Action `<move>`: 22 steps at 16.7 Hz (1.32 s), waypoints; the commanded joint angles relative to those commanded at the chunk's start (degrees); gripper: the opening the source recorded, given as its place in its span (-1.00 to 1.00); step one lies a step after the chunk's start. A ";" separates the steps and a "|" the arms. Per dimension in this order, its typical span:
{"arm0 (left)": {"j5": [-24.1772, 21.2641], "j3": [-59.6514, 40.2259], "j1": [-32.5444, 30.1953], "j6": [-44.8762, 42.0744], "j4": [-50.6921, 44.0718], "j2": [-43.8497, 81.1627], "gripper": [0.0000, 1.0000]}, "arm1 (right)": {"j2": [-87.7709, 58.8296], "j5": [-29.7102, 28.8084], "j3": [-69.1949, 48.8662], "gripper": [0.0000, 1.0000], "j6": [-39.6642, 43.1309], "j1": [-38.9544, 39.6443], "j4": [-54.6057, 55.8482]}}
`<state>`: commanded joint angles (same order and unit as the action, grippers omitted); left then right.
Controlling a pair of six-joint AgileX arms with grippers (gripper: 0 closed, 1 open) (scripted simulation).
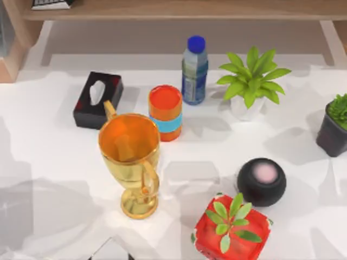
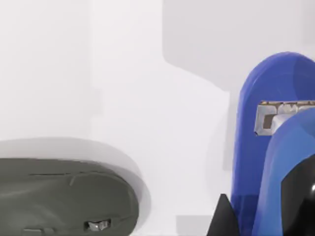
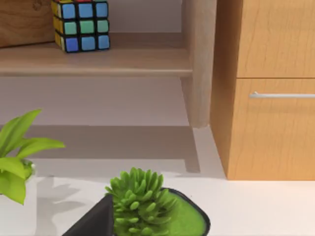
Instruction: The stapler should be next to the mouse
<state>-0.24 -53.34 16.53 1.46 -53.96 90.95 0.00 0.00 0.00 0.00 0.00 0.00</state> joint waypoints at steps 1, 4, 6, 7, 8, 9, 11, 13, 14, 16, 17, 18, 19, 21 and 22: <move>-0.05 -3.48 0.72 -3.14 -0.60 3.11 -1.00 | 0.00 0.00 0.00 1.00 0.00 0.00 0.00; -0.23 -13.74 2.78 -12.53 -2.09 11.83 -1.00 | 0.00 0.00 0.00 1.00 0.00 0.00 0.00; -0.34 -19.79 3.95 -18.05 -2.73 16.54 -1.00 | 0.00 0.00 0.00 1.00 0.00 0.00 0.00; -0.38 -22.28 4.44 -20.35 -2.95 18.43 -1.00 | 0.00 0.00 0.00 1.00 0.00 0.00 0.00; -0.42 -24.23 4.83 -22.19 -3.11 19.94 -1.00 | 0.00 0.00 0.00 1.00 0.00 0.00 0.00; -0.45 -25.61 5.13 -23.53 -3.22 21.04 -1.00 | 0.00 0.00 0.00 1.00 0.00 0.00 0.00; -0.47 -26.53 5.33 -24.45 -3.29 21.80 -1.00 | 0.00 0.00 0.00 1.00 0.00 0.00 0.00; -0.47 -26.53 5.33 -24.45 -3.29 21.80 -1.00 | 0.00 0.00 0.00 1.00 0.00 0.00 0.00; -0.37 -26.39 5.02 -24.47 -3.19 21.54 -1.00 | 0.00 0.00 0.00 1.00 0.00 0.00 0.00; -0.26 -26.44 5.03 -24.37 -3.07 21.73 -1.00 | 0.00 0.00 0.00 1.00 0.00 0.00 0.00; -0.05 -26.54 5.03 -24.19 -2.87 22.06 -1.00 | 0.00 0.00 0.00 1.00 0.00 0.00 0.00; 0.23 -26.68 5.05 -23.95 -2.63 22.48 -1.00 | 0.00 0.00 0.00 1.00 0.00 0.00 0.00; 0.58 -26.85 5.05 -23.69 -2.41 22.93 -1.00 | 0.00 0.00 0.00 1.00 0.00 0.00 0.00; 1.34 -27.18 5.01 -23.21 -2.14 23.81 -1.00 | 0.00 0.00 0.00 1.00 0.00 0.00 0.00; 1.74 -27.28 4.96 -23.02 -2.15 24.17 -1.00 | 0.00 0.00 0.00 1.00 0.00 0.00 0.00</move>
<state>1.50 -80.63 21.49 -21.56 -56.11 115.12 0.00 0.00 0.00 0.00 0.00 0.00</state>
